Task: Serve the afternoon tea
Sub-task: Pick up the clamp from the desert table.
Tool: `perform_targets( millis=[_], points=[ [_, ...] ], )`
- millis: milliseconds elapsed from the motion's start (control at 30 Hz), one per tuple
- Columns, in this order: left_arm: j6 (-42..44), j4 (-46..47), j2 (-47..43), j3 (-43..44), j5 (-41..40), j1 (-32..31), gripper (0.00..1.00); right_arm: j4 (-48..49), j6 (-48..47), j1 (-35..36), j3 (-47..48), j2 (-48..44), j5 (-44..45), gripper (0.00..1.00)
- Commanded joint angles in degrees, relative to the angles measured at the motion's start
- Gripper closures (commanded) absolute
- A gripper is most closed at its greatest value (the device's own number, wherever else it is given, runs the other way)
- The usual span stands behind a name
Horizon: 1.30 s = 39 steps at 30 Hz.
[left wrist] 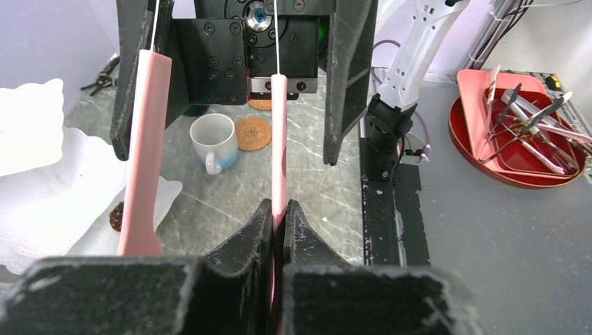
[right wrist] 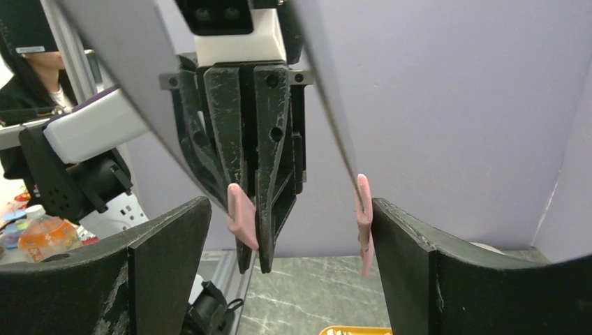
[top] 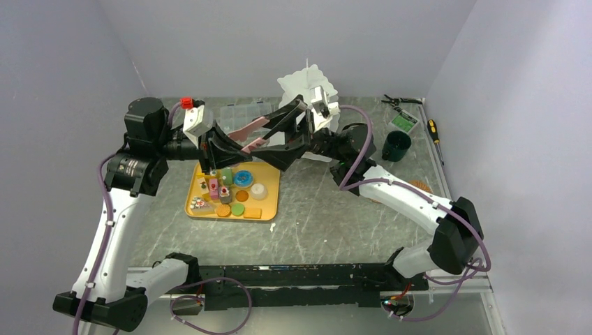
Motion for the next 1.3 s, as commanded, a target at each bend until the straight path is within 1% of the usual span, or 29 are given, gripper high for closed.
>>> perform_targets(
  millis=[0, 233, 500, 633, 800, 833, 900, 933, 1133, 1200, 1233, 1267],
  points=[
    [2.52, 4.09, -1.87, -1.19, -2.04, 0.08, 0.97, 3.14, 1.24, 0.93, 3.32, 0.22, 1.81, 0.14],
    [3.70, 1.33, -1.07, 0.22, -1.09, 0.03, 0.97, 2.36, 1.13, 1.33, 4.55, 1.67, -1.13, 0.23],
    [4.88, -2.11, -1.05, 2.07, 0.44, 0.08, 0.97, -2.26, -1.98, 0.76, 4.37, -0.50, -2.55, 0.40],
    [6.46, -4.62, -0.79, 2.99, 0.46, 0.12, 0.97, -3.16, -1.95, -0.45, 4.46, -1.79, -4.29, 0.42],
    [6.22, -3.89, -1.12, 2.60, -0.17, 0.08, 0.97, -4.45, -2.24, -0.63, 5.43, -2.11, -4.44, 0.45],
    [6.20, -3.89, -1.04, 2.62, -0.12, 0.08, 0.96, -4.43, -1.98, -0.63, 5.55, -2.03, -4.58, 0.46],
    [6.37, -4.52, -0.81, 3.04, -0.26, 0.08, 0.88, -4.41, -2.11, -0.60, 5.39, -2.03, -4.31, 0.47],
    [6.82, -5.13, -0.65, 3.40, -0.18, 0.05, 0.86, -4.58, -2.23, -0.60, 5.25, -2.10, -4.06, 0.47],
    [10.65, -9.55, -0.10, 5.04, 0.30, 0.08, 0.85, -6.15, -3.67, -0.60, 5.26, -2.70, -3.76, 0.52],
    [11.94, -11.02, 0.05, 5.45, 0.05, 0.07, 0.83, -6.52, -4.03, -0.60, 5.42, -2.89, -3.82, 0.53],
    [11.99, -11.42, 0.11, 5.67, -0.15, 0.05, 0.77, -6.85, -4.38, -0.60, 5.41, -3.05, -3.62, 0.53],
    [12.00, -11.67, 0.13, 5.83, -0.53, 0.05, 0.65, -7.22, -4.75, -0.65, 5.33, -3.23, -3.31, 0.53]
  ],
)
